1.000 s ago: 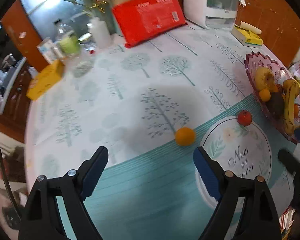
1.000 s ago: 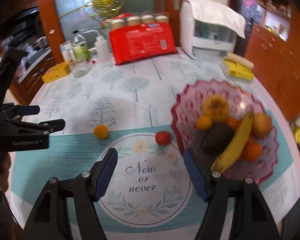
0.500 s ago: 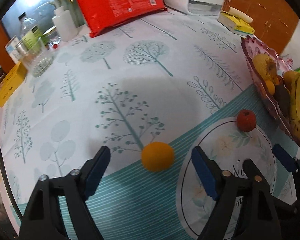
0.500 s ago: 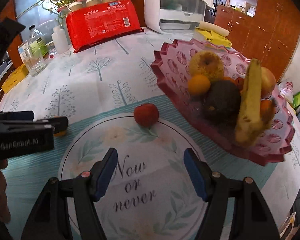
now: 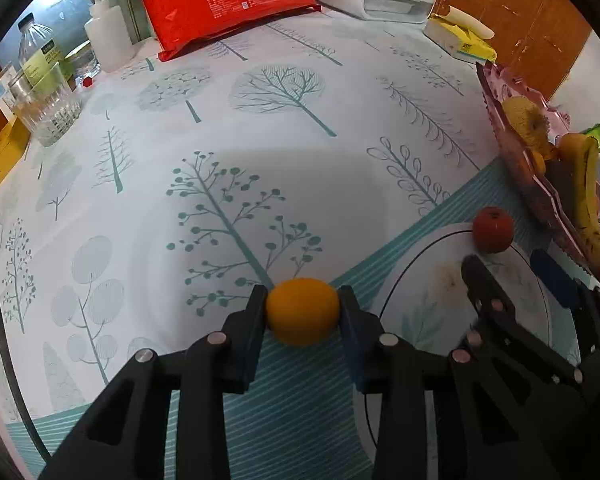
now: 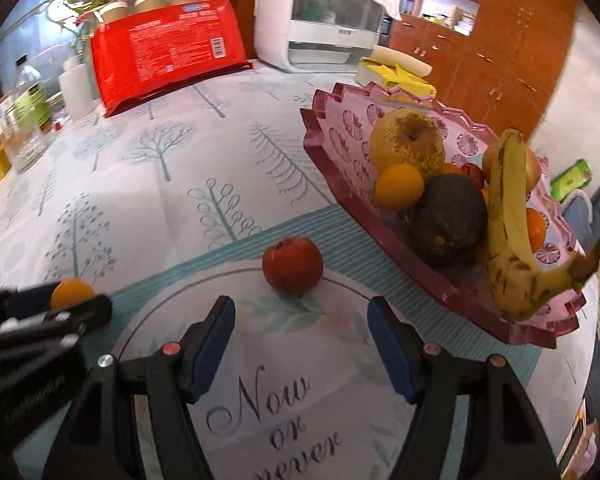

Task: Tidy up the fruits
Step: 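Grasp the mandarin with the left tool while the right tool grasps the small red fruit, then carry the mandarin and small red fruit into the pink bowl and release both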

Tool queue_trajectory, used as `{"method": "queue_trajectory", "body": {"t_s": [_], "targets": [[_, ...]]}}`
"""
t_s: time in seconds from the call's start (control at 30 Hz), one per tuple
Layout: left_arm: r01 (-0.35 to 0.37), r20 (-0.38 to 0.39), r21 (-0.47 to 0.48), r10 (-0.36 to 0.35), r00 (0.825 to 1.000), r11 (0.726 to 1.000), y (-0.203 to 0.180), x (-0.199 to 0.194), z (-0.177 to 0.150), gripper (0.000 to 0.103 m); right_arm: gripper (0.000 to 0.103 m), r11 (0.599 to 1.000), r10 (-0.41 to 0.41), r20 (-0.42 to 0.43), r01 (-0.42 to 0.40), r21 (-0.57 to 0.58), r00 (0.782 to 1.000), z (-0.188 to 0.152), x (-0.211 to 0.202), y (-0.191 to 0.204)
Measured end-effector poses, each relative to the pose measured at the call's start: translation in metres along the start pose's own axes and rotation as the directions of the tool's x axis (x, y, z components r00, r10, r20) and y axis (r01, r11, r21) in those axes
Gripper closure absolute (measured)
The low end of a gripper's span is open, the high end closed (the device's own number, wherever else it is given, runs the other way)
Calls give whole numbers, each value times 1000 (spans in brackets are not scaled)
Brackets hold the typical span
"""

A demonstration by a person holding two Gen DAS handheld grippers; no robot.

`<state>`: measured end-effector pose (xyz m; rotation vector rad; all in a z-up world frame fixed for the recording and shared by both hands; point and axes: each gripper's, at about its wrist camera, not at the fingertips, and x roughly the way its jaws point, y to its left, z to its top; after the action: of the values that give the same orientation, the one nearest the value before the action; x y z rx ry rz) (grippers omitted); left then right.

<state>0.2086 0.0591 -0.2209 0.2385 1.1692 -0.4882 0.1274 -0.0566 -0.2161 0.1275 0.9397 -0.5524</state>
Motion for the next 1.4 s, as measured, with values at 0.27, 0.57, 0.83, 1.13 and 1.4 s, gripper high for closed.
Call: {"method": "queue_trajectory", "body": {"t_s": [0.27, 0.57, 0.83, 1.13, 1.4], "targets": [[4, -6, 2, -4, 1000, 1000, 6, -3, -2, 69, 33, 998, -32, -23, 33, 61, 999, 12, 14, 6], [-10, -10, -30, 10, 1000, 999, 17, -8, -5, 69, 47, 996, -22, -24, 24, 89, 999, 20, 24, 6], [-15, -5, -28, 14, 1000, 999, 11, -14, -10, 69, 69, 997, 52, -55, -48, 63, 997, 19, 20, 6], [-7, 5, -22, 7, 1000, 1000, -3, -43, -24, 70, 69, 974, 204, -63, -209, -90, 977, 12, -27, -8], [49, 66, 13, -50, 997, 999, -45, -92, -26, 70, 69, 965, 237, 21, -233, -119, 971, 17, -99, -69]]}}
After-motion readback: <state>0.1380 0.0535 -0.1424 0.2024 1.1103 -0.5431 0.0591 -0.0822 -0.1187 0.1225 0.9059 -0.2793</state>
